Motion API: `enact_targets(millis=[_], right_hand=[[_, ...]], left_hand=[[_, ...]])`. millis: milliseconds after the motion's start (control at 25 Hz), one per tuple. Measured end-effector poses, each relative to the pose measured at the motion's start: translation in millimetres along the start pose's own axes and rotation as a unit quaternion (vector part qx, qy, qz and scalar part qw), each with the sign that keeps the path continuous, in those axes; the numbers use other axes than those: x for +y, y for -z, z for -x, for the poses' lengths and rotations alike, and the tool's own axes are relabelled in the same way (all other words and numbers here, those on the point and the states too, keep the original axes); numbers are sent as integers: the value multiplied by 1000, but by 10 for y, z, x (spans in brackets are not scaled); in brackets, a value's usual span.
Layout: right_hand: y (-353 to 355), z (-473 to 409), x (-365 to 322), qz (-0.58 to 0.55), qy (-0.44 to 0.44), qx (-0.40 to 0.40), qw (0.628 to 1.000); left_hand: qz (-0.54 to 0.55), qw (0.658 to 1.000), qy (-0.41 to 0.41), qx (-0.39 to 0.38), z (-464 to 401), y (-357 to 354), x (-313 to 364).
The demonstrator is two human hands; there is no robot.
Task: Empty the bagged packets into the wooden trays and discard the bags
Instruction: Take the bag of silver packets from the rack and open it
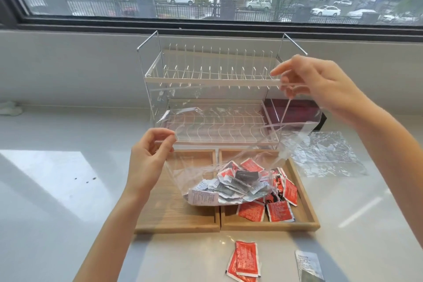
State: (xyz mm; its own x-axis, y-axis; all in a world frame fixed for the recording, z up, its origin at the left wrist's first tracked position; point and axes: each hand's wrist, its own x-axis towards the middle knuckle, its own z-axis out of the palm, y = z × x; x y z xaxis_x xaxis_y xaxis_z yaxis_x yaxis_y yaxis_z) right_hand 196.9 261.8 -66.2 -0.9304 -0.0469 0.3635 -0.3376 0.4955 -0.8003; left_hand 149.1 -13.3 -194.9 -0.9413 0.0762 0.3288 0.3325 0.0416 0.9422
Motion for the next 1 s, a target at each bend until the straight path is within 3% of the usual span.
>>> enact_targets(millis=[120,200,320,480,560,800,1000], right_hand=[[29,157,274,-193,-63,98,974],[-68,352,592,-220,-119,162,955],[-414,811,1147,-129,-207,147,959],[-856,1292,1577,-24,-252,-21,967],[-1000,1339,1668,5,-238,-59,969],[-1179,1113,1752,93,-228,28,969],[-1294,949,1781,103,-272,72,954]], left_hand=[[13,1000,-1,13,13,-14,6],[14,1000,-2,18,10,-20,15],[17,999,-3,30,6,-44,20],[17,999,1,36,-18,-68,-2],[20,999,3,35,-30,-62,-15],[26,999,3,22,-36,-16,-32],[39,999,10,-15,-22,63,-58]])
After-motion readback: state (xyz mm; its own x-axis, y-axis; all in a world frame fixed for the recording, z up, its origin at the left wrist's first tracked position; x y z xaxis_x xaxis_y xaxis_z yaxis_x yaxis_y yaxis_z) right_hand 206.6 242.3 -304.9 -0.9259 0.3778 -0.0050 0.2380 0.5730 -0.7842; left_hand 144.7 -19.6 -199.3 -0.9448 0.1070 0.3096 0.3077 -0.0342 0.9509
